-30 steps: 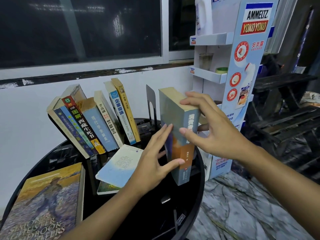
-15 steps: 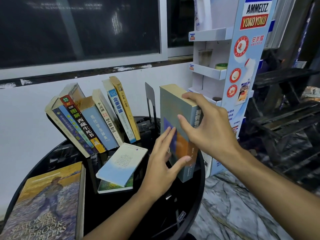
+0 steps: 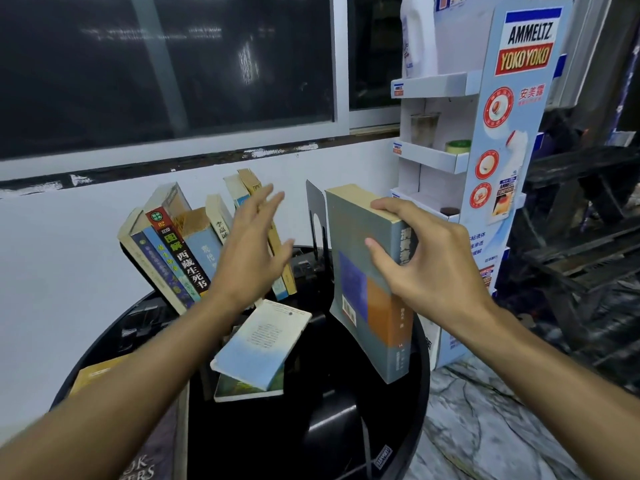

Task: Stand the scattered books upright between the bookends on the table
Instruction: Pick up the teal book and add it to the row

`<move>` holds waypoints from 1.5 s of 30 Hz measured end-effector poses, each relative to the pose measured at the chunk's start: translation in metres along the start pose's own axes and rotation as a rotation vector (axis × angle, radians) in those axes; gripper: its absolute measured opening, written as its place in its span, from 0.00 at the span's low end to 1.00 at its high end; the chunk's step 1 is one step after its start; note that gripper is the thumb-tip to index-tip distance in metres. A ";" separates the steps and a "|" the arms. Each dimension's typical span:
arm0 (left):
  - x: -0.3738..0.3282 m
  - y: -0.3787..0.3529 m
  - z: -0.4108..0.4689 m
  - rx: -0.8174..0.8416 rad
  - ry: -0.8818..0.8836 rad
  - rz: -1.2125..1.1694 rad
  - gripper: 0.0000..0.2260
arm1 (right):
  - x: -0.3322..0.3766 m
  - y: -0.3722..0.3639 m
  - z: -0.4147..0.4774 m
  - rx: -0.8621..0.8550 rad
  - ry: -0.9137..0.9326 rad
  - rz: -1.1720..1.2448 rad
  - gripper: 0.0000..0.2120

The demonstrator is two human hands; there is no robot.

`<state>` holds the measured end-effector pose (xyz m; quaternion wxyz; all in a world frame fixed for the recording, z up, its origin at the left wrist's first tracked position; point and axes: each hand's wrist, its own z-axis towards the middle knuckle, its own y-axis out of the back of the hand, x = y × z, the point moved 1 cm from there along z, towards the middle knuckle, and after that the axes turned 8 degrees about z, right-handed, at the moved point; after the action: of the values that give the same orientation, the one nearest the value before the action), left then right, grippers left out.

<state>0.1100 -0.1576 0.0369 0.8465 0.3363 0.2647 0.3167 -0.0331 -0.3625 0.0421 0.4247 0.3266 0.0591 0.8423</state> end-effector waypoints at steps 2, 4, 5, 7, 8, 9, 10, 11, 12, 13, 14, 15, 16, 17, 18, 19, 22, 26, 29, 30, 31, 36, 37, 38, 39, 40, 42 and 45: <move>0.011 0.013 0.021 0.034 -0.009 0.127 0.34 | 0.003 -0.004 0.004 0.011 0.006 0.001 0.21; 0.022 0.022 0.039 0.083 -0.008 0.254 0.35 | 0.006 -0.009 0.008 0.024 0.010 0.006 0.21; 0.026 0.024 0.047 0.108 0.001 0.294 0.36 | 0.008 -0.013 0.010 0.031 0.011 0.010 0.21; 0.032 0.027 0.059 0.174 0.024 0.327 0.38 | 0.011 -0.020 0.016 0.038 0.009 0.011 0.20; 0.034 0.028 0.064 0.207 0.034 0.326 0.39 | 0.012 -0.024 0.020 0.042 0.008 0.007 0.20; 0.036 0.027 0.068 0.233 0.038 0.323 0.38 | 0.013 -0.028 0.024 0.049 0.008 0.003 0.20; 0.038 0.027 0.072 0.249 0.035 0.321 0.35 | 0.014 -0.031 0.028 0.058 0.006 -0.001 0.20; 0.039 0.026 0.075 0.257 0.028 0.319 0.30 | 0.014 -0.035 0.033 0.068 0.005 -0.007 0.20; 0.041 0.025 0.077 0.261 0.021 0.316 0.25 | 0.015 -0.038 0.037 0.078 0.006 -0.015 0.20; 0.043 0.025 0.079 0.265 0.018 0.307 0.21 | 0.015 -0.042 0.041 0.086 0.009 -0.022 0.19; 0.045 0.024 0.080 0.271 0.020 0.290 0.20 | 0.015 -0.045 0.045 0.092 0.015 -0.029 0.19; 0.046 0.024 0.081 0.275 0.027 0.269 0.19 | 0.014 -0.048 0.050 0.098 0.017 -0.033 0.19; 0.048 0.023 0.081 0.274 0.031 0.250 0.18 | 0.014 -0.051 0.054 0.103 0.018 -0.036 0.19; 0.049 0.023 0.082 0.270 0.032 0.239 0.18 | 0.013 -0.054 0.058 0.107 0.017 -0.038 0.19; 0.051 0.022 0.082 0.265 0.033 0.234 0.17 | 0.012 -0.057 0.062 0.108 0.017 -0.041 0.19; 0.052 0.021 0.082 0.260 0.036 0.231 0.17 | 0.011 -0.059 0.066 0.107 0.017 -0.045 0.19; 0.054 0.019 0.082 0.245 0.059 0.221 0.16 | 0.007 -0.068 0.077 0.112 0.007 -0.049 0.19; 0.055 0.018 0.080 0.228 0.077 0.202 0.15 | 0.005 -0.081 0.087 0.125 -0.005 -0.044 0.20; 0.054 0.018 0.081 0.232 0.085 0.184 0.14 | 0.004 -0.090 0.094 0.143 -0.004 -0.036 0.20; 0.055 0.017 0.081 0.236 0.090 0.176 0.14 | 0.003 -0.093 0.096 0.143 -0.003 -0.032 0.20; 0.055 0.016 0.082 0.237 0.096 0.172 0.14 | 0.004 -0.097 0.098 0.141 0.000 -0.030 0.20; 0.057 0.011 0.084 0.230 0.105 0.198 0.17 | 0.003 -0.115 0.111 0.121 0.019 -0.054 0.19; 0.057 0.010 0.085 0.226 0.106 0.205 0.17 | 0.002 -0.119 0.112 0.115 0.022 -0.057 0.19; 0.058 0.009 0.085 0.221 0.105 0.214 0.18 | 0.001 -0.123 0.114 0.105 0.026 -0.057 0.20; 0.058 0.008 0.085 0.215 0.102 0.224 0.18 | -0.001 -0.127 0.115 0.095 0.033 -0.053 0.20; 0.059 0.007 0.085 0.208 0.101 0.230 0.18 | -0.004 -0.131 0.116 0.084 0.041 -0.046 0.20; 0.060 0.006 0.085 0.197 0.097 0.226 0.19 | -0.010 -0.139 0.116 0.060 0.052 -0.028 0.21; 0.062 0.006 0.084 0.182 0.085 0.207 0.19 | -0.020 -0.153 0.112 0.031 0.047 -0.004 0.22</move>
<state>0.2038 -0.1437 0.0803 0.7633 0.4235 0.2919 0.3910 0.1463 -0.3010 0.0617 0.4196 0.3133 0.0829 0.8479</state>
